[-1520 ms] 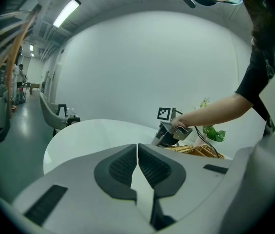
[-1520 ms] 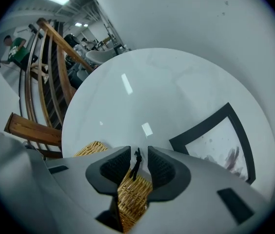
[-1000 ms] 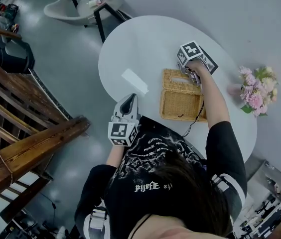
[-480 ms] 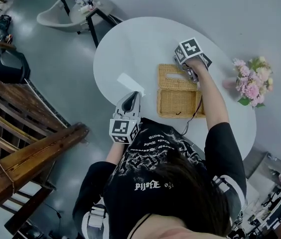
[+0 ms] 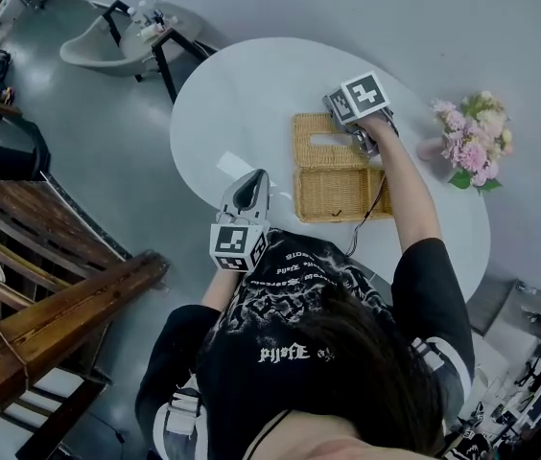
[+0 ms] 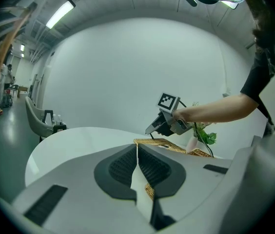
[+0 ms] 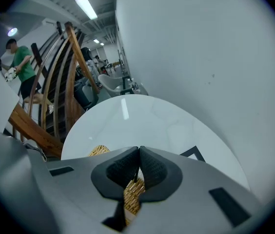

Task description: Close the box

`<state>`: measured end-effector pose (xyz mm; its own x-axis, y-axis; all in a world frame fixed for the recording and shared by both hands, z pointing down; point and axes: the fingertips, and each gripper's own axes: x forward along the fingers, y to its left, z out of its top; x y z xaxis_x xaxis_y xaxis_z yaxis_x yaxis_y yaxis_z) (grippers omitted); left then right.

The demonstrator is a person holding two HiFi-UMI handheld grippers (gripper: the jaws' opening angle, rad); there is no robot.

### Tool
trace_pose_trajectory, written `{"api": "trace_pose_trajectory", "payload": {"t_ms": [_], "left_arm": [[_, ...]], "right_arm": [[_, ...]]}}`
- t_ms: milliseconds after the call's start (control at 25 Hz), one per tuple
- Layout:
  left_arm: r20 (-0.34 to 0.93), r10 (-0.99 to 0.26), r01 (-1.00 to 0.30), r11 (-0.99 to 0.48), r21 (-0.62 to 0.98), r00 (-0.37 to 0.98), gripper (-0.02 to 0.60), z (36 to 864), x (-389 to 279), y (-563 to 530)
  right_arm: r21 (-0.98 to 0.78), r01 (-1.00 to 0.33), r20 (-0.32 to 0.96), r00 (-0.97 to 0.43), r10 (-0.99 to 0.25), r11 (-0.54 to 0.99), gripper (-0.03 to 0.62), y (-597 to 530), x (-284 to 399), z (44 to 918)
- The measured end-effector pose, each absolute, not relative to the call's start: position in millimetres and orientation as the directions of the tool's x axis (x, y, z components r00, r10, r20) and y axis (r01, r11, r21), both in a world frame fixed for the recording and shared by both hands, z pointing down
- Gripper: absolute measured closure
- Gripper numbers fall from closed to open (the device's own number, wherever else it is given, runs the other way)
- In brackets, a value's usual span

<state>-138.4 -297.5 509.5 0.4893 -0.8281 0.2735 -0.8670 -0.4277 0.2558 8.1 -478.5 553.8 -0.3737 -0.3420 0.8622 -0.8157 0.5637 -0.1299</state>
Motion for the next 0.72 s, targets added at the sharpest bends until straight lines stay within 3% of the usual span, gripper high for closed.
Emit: {"api": "trace_pose_trajectory", "payload": {"t_ms": [160, 720], "left_arm": [[0.234, -0.837, -0.867, -0.458, 0.196, 0.495, 0.554, 498, -136, -292], [0.256, -0.811, -0.849, -0.483, 0.214, 0.526, 0.554, 508, -132, -283]], "right_arm": [[-0.103, -0.822, 0.832, -0.379, -0.404, 0.560, 0.559, -473, 8, 537], [-0.066, -0.858, 0.652, -0.424, -0.628, 0.510, 0.559, -435, 12, 472]]}}
